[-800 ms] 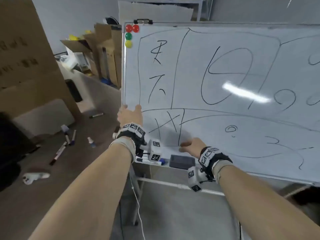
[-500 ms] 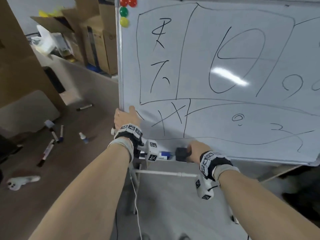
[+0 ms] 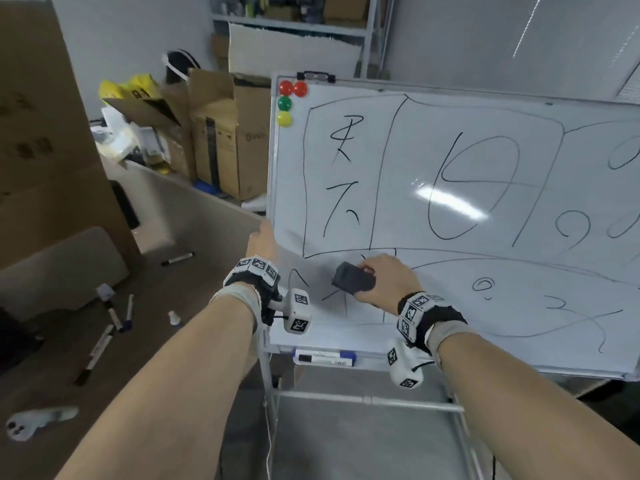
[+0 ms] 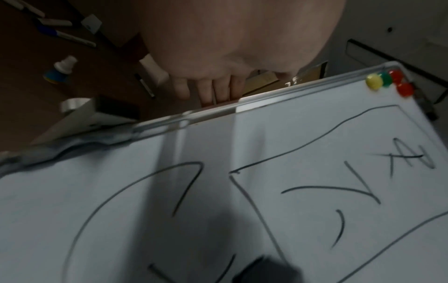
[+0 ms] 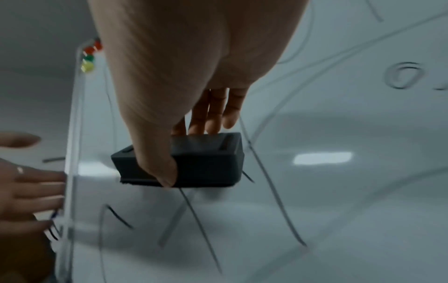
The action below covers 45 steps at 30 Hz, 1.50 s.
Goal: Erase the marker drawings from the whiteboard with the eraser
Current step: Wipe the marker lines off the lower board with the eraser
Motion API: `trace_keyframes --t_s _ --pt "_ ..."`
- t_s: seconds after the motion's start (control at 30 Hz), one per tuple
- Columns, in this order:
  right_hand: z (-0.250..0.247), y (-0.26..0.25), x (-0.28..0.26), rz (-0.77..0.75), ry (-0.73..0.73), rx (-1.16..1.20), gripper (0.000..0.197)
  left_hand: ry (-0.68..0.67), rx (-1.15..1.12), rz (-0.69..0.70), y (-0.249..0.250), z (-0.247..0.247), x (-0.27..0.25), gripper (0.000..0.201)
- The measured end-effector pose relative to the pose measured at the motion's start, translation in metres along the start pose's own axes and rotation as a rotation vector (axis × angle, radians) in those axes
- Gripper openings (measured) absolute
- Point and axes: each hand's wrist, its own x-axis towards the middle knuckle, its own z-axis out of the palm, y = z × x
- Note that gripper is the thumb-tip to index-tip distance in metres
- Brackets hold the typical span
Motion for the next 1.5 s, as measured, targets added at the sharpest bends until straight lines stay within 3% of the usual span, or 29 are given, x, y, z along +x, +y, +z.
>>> trace_keyframes --t_s 0.3,0.37,0.47,0.57,0.77,0.93,1.13,1.33,1.5 --pt "-0.094 -0.071 0.081 -0.129 0.319 0.093 0.059 -0.029 0.047 0.182 0.099 -0.013 0.015 0.024" --pt "-0.118 -0.075 0.103 -0.147 0.397 0.099 0.059 -0.054 0.086 0.235 0.122 -0.011 0.023 0.027" --pt "-0.156 -0.075 0.137 -0.171 0.534 0.091 0.062 -0.053 0.049 0.241 0.150 -0.005 0.035 0.046" --pt "-0.182 -0.075 0.168 -0.206 0.621 0.088 0.063 -0.002 0.075 0.273 0.169 0.002 0.045 0.047" --pt "-0.181 -0.086 0.210 -0.393 0.694 -0.021 0.060 0.111 -0.035 0.271 0.178 0.016 0.080 0.035" --pt "-0.144 -0.079 0.210 -0.582 0.610 -0.052 0.056 0.168 -0.093 0.329 0.165 0.027 0.093 0.049" --pt "-0.163 -0.083 0.204 -0.323 0.781 0.035 0.057 0.111 0.031 0.378 0.167 0.021 0.083 0.048" --pt "-0.127 -0.095 0.180 -0.437 0.579 -0.041 0.057 0.093 0.007 0.342 0.158 0.008 0.071 0.048" --pt "-0.138 -0.079 0.172 -0.122 0.805 0.044 0.061 -0.017 -0.108 0.179 0.136 0.004 0.056 0.062"
